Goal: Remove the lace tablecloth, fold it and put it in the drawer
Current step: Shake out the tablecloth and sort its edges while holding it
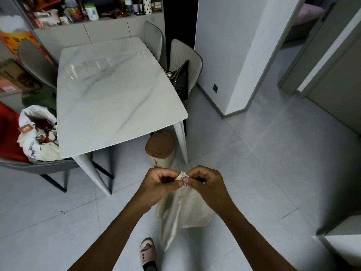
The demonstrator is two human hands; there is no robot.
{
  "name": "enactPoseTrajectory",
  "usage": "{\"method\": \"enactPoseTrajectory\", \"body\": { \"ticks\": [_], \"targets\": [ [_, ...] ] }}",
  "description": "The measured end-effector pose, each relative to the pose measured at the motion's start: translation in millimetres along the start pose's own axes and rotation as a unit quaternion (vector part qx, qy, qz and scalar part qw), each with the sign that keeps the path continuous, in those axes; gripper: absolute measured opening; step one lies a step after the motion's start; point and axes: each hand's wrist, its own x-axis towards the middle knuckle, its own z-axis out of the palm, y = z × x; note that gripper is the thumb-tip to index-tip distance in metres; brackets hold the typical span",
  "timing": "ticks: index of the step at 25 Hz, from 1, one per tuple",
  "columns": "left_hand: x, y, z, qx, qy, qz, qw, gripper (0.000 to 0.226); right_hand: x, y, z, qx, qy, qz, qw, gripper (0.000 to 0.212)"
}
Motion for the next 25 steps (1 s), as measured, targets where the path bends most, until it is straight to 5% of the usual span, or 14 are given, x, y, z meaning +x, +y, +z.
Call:
{"method": "enactPoseTrajectory", "body": {
  "ticks": [4,7,14,17,21,25],
  "targets": [
    [-1,4,-2,0.031,0.0,-0.004,0.999,0.013,10,0,-11,-0.086,-0.08,0.017,0.993,0.036],
    [3,11,-11,0.083,0.015,0.013,0.996,0.018,20,4,-21,-0.087,-0.177,0.06,0.978,0.022],
    [26,50,-15,0.289,-0.051,0.081,0.952,0.013,36,-3,-16,-0.099,-0.093,0.0,0.991,0.023],
    [39,66,-22,0.295,-0.029,0.109,0.949,0.017,39,-1,-35,-0.123,-0.129,0.067,0.982,0.027],
    [44,77,-37,0.297,0.01,0.125,0.947,0.014,47,13,-64,-0.296,-0.182,0.096,0.933,0.031],
    [46,90,-61,0.282,0.04,0.137,0.949,0.011,49,21,-81,-0.212,-0.138,0.122,0.96,0.024]
  ]
}}
